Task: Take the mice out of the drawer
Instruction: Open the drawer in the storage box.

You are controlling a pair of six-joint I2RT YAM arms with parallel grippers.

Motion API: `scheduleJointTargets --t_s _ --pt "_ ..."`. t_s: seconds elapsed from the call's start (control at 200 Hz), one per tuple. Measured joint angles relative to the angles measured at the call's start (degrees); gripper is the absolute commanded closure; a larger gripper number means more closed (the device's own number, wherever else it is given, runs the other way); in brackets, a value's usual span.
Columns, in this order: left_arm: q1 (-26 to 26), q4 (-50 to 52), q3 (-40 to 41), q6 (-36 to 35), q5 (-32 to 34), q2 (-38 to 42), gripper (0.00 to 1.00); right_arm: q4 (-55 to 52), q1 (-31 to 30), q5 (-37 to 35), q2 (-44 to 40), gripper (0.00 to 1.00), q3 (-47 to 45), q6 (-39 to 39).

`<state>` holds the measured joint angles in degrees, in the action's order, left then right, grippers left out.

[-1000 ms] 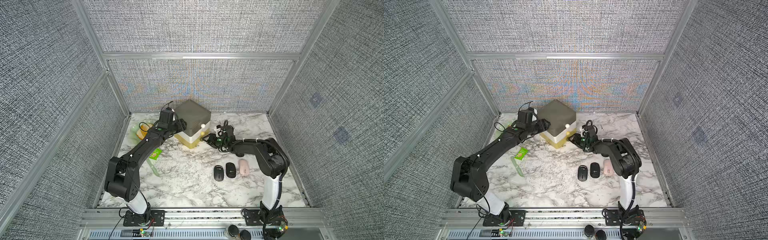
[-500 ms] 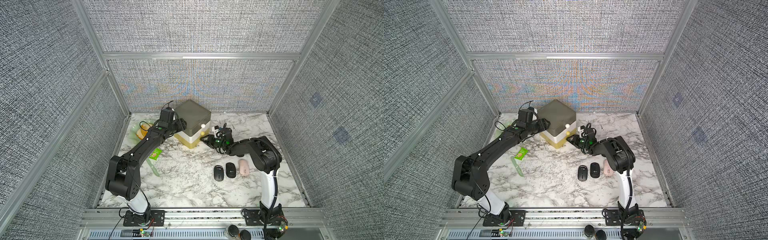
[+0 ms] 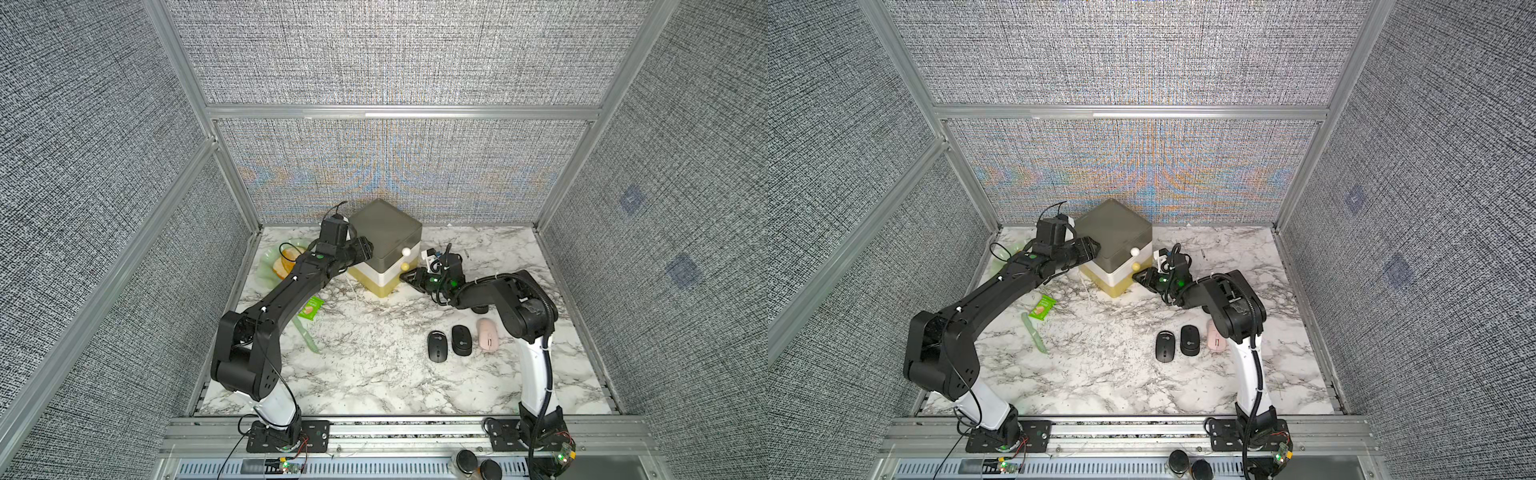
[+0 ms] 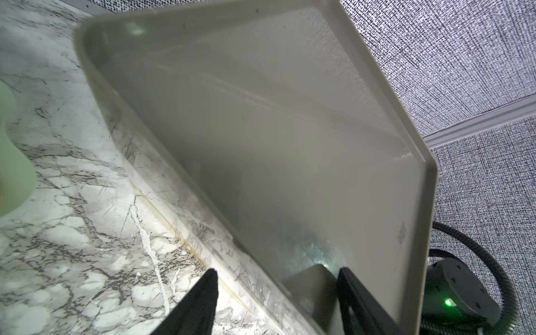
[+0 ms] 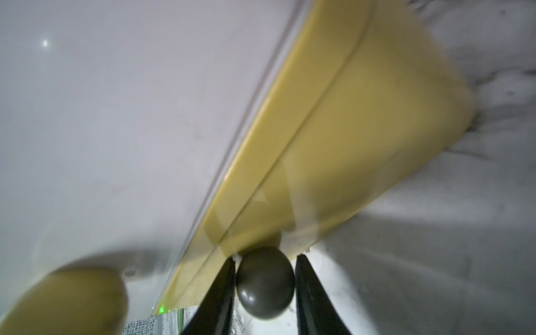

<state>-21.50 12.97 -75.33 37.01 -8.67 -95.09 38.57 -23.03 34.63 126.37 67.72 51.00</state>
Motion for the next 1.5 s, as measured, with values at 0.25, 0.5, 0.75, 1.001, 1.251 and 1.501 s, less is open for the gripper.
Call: scheduleJointTargets --t_s 0.25,0.5,0.75,1.001,1.251,1.501 --pt "0.0 -0.5 0.0 0.1 1.2 -0.3 0.34 -0.2 0.2 -0.8 -2.2 0.79 -2.8 -0.7" --pt "0.0 -1.1 -0.1 0.5 2.3 -0.7 0.34 -0.2 1.9 -1.2 -8.7 0.8 -11.6 -1.9" --pt "0.0 -1.4 -0.1 0.7 2.7 -0.8 0.34 -2.4 3.0 -3.2 -16.6 0.81 -20.4 -4.0" --pt "0.0 -1.7 -0.5 0.8 2.7 -1.2 0.34 -5.1 3.9 -5.7 -21.1 0.79 -25.2 -5.5" --pt "0.0 -2.5 -0.5 0.8 2.7 -1.6 0.34 -12.0 4.0 -9.0 -25.3 0.48 -25.0 -8.4" --pt "0.1 -2.0 -0.5 0.6 2.4 -1.3 0.3 -27.5 3.1 -15.6 -35.9 0.4 -21.6 -15.2"
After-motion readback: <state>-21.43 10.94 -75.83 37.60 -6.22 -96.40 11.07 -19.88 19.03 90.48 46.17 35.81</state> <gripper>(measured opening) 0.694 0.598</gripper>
